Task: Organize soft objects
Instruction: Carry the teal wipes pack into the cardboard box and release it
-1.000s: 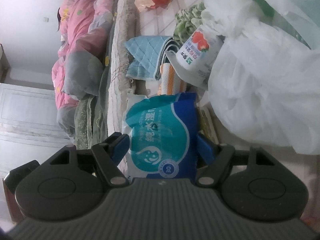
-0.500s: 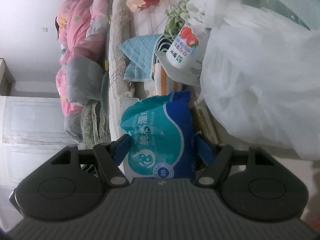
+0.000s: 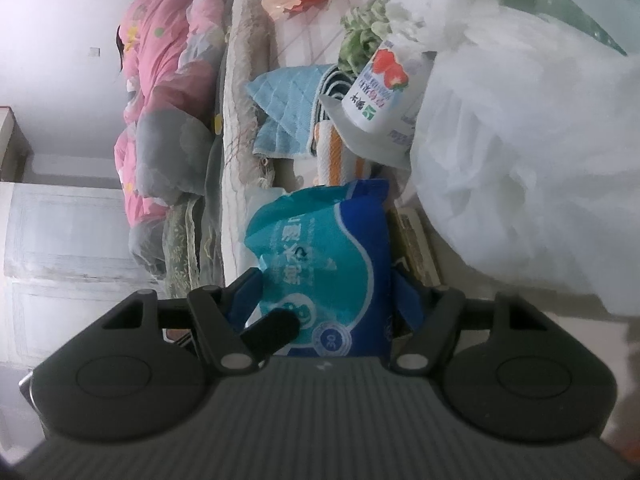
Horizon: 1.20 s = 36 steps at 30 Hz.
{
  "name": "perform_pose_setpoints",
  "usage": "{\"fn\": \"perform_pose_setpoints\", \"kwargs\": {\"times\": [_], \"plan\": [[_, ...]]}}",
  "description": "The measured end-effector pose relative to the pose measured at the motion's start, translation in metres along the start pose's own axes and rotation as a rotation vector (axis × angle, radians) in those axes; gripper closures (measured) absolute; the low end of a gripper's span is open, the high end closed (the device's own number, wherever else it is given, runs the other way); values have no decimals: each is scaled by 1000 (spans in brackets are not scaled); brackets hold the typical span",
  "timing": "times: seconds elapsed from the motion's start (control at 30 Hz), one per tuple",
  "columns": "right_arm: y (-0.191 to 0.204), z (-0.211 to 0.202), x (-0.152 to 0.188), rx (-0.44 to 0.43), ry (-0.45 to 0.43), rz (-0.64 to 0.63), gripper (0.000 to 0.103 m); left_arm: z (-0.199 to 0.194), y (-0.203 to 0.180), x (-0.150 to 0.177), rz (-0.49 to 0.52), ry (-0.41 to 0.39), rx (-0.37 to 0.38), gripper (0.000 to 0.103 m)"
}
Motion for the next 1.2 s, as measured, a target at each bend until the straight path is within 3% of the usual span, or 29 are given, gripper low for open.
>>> {"fn": "perform_pose_setpoints", "kwargs": {"times": [0.33,0.67,0.93,1.2], "plan": [[24,-24,5,-65,-3,-49,38,-38,-27,-7,41,-84,-39,63],[42,-112,-11,-148,-142,-86,38,-59,-99,-45,166,-191,22,63],[1,-214,-41,-120,-308,-33,38,-11,-186,-85,284,-174,159,63],[-69,-301,-78,1,-426,45,38,72,-263,-110,309,-64,315,63]]}}
Point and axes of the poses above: each gripper's, at about its wrist camera, not at the fingertips, and z roughly the way its jaws point, y to its left, x to its underside, the point moved 3 cm from there along z, roughly the way its jaws point, and after that the axes turned 4 degrees about x, right-handed, at the moved point
